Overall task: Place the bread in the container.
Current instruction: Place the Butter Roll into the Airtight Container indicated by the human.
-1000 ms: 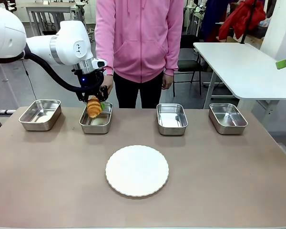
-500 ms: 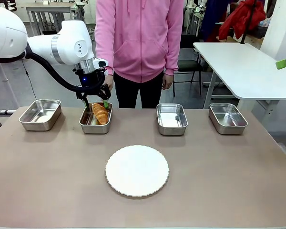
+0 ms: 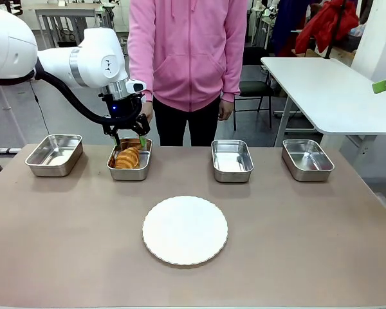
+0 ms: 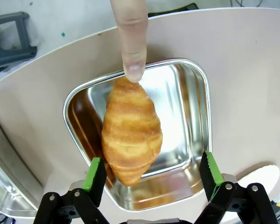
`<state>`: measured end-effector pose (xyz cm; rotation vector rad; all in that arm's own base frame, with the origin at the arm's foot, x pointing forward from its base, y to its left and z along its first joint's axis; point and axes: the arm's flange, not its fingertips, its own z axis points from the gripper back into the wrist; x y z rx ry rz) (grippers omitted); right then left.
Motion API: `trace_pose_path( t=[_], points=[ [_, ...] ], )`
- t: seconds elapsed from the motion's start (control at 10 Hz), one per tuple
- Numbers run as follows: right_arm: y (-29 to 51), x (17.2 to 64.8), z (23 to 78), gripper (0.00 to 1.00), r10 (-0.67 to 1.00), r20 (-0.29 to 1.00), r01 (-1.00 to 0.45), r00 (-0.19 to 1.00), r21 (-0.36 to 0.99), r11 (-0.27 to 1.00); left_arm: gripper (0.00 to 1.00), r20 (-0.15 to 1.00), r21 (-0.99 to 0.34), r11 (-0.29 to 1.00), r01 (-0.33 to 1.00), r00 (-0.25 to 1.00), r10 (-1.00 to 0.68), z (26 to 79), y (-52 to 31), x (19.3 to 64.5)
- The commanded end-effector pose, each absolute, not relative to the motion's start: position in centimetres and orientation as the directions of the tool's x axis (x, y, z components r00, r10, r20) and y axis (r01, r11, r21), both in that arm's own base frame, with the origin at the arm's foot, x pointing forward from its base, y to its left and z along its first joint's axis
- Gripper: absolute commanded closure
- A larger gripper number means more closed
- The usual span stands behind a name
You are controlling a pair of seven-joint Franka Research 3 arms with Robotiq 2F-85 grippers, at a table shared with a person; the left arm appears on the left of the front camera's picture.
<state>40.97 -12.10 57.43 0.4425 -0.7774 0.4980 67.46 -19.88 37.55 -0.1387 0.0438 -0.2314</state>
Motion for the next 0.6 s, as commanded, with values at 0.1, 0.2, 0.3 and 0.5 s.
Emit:
trace_pose_path(
  t=[0.1, 0.2, 0.3, 0.5],
  points=[
    [-12.1, 41.1, 57.6, 0.00, 0.247, 0.768, -0.587, 0.591, 0.199, 0.785, 0.00, -0.027, -0.142, 0.964, 0.226, 0.972, -0.232, 37.5, -19.9, 67.5],
    [-12.1, 41.1, 57.6, 0.00, 0.247, 0.768, -0.587, 0.591, 0.199, 0.785, 0.00, 0.028, -0.111, 0.974, 0.196, 0.981, -0.194, 39.1, -18.6, 65.1],
    [-12.1, 41.1, 57.6, 0.00, 0.247, 0.768, -0.587, 0.591, 0.199, 0.785, 0.00, 0.080, -0.098, 0.980, 0.175, 0.983, -0.168, 40.3, -17.8, 62.5],
    [-12.1, 41.1, 57.6, 0.00, 0.247, 0.768, -0.587, 0.591, 0.199, 0.785, 0.00, 0.176, -0.068, 0.987, 0.143, 0.976, -0.130, 42.3, -16.9, 54.7]
  ],
)
